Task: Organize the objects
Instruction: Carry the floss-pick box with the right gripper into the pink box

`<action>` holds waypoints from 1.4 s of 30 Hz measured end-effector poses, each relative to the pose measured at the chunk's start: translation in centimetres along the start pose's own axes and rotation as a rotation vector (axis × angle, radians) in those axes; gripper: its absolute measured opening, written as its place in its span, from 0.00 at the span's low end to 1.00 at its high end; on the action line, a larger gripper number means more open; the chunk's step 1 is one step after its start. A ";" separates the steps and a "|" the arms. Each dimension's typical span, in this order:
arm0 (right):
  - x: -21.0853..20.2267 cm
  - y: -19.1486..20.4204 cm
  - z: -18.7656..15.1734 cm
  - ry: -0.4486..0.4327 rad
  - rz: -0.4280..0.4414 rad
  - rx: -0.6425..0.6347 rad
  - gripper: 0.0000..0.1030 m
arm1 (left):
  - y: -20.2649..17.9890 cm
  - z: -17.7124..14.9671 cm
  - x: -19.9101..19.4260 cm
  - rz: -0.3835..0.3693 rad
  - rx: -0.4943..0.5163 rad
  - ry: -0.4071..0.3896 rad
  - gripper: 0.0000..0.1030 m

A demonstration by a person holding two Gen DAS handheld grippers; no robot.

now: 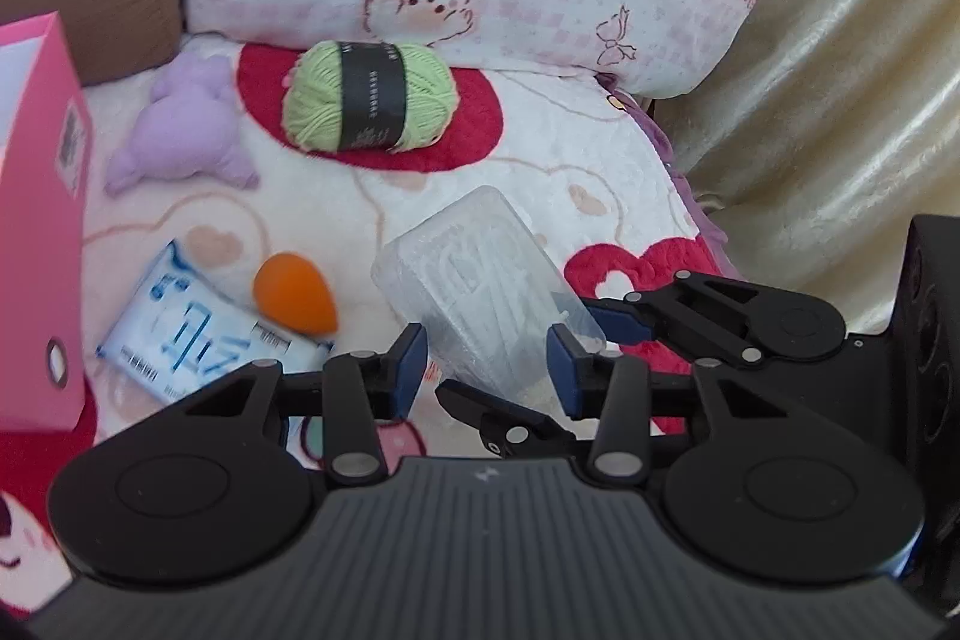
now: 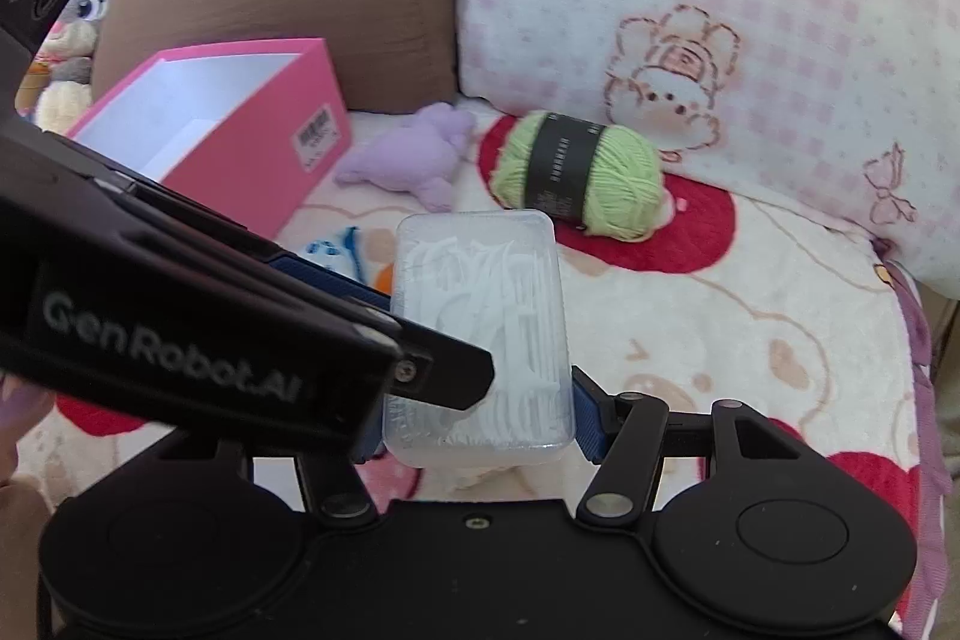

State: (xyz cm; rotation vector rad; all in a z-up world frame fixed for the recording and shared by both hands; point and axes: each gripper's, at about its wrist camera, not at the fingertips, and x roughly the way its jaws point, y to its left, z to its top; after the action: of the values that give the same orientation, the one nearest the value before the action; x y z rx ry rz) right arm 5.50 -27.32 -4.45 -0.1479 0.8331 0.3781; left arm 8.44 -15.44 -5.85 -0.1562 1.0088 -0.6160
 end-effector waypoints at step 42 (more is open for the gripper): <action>-4.2 20.6 9.7 -0.134 0.228 -0.340 0.62 | 11.9 0.0 -21.5 0.139 -0.083 0.066 0.41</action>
State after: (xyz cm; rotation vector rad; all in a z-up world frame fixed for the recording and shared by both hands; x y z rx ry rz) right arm 1.78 -6.77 5.53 -0.3410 0.6495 0.7370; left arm 5.08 6.16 5.42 -0.1379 1.1000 -0.4556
